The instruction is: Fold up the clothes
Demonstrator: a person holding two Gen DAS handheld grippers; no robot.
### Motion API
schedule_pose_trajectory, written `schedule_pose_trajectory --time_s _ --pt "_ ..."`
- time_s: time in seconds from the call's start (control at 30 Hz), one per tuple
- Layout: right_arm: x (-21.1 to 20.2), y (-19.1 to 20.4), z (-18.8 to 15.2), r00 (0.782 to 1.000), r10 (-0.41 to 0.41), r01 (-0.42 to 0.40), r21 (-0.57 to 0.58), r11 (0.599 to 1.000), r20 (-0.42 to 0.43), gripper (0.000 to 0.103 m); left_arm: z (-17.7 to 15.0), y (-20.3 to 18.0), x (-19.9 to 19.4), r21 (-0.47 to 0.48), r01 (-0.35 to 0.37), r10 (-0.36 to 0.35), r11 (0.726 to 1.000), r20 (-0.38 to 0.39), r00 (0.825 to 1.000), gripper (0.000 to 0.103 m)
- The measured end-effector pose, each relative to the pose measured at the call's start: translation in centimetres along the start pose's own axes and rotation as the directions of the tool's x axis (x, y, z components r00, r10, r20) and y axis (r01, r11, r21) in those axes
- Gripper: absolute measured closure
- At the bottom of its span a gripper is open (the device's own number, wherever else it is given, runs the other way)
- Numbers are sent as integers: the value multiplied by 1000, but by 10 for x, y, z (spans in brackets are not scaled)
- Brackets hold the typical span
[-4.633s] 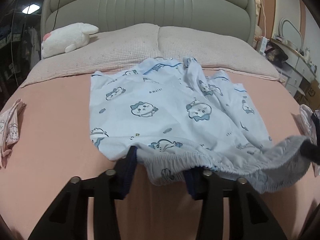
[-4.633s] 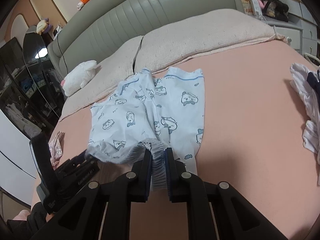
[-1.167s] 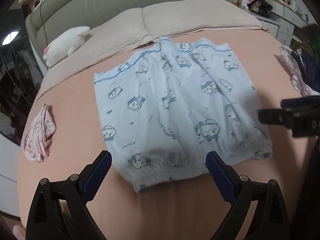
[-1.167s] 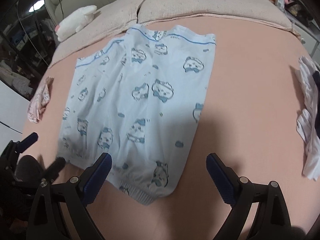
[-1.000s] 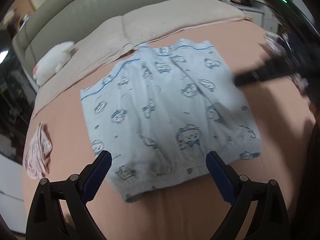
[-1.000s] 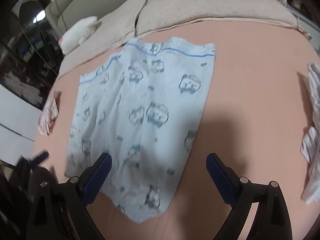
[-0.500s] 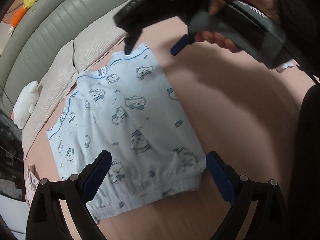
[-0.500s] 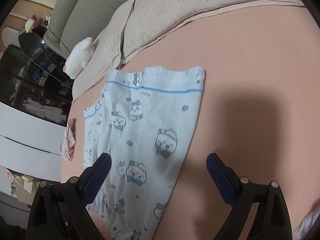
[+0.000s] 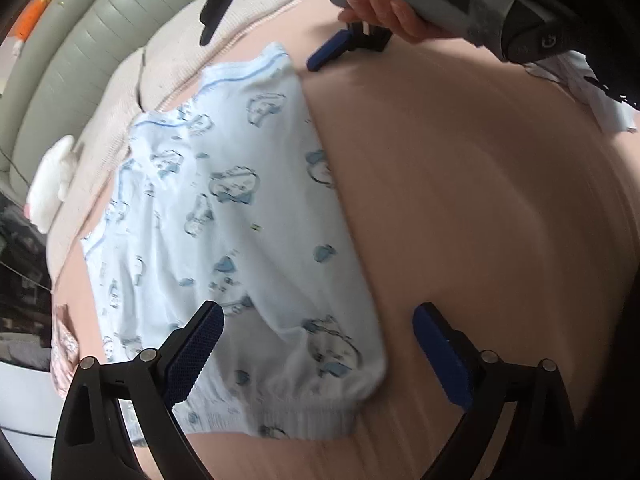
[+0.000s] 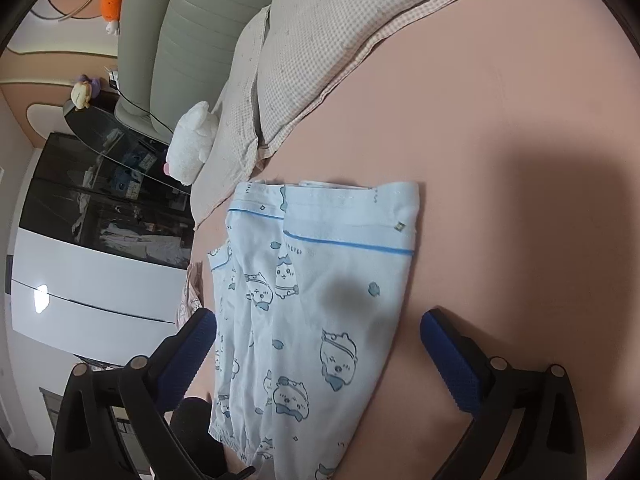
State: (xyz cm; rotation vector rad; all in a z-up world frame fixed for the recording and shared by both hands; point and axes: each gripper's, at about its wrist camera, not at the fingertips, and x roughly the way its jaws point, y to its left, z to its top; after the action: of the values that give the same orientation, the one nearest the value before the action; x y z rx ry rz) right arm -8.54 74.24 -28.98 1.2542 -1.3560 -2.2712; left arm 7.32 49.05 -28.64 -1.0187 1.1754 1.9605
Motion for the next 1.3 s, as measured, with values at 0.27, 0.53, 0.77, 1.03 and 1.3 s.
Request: schedule_pose_trajectory --time_s 0.27,0.53,0.77,1.03,1.3 --pt "18 5 13 999 -3 3 4 1000 53 0 6 39 19 -105 -26 22 994 -44 999 9" --pt "20 15 3 993 -67 75 -78 994 102 0 -2 43 11 -112 14 -15 994 -9 1000 33" --pt "17 -6 6 989 -91 88 27 996 121 67 -6 40 1 -119 26 -24 993 17 1000 67" --pt "17 -15 6 985 -81 75 43 996 152 98 -3 40 -10 -154 82 -77 985 39 996 82" --pt "4 -2 9 981 -87 65 126 990 172 98 -20 86 -11 -368 380 -351 849 146 925 86"
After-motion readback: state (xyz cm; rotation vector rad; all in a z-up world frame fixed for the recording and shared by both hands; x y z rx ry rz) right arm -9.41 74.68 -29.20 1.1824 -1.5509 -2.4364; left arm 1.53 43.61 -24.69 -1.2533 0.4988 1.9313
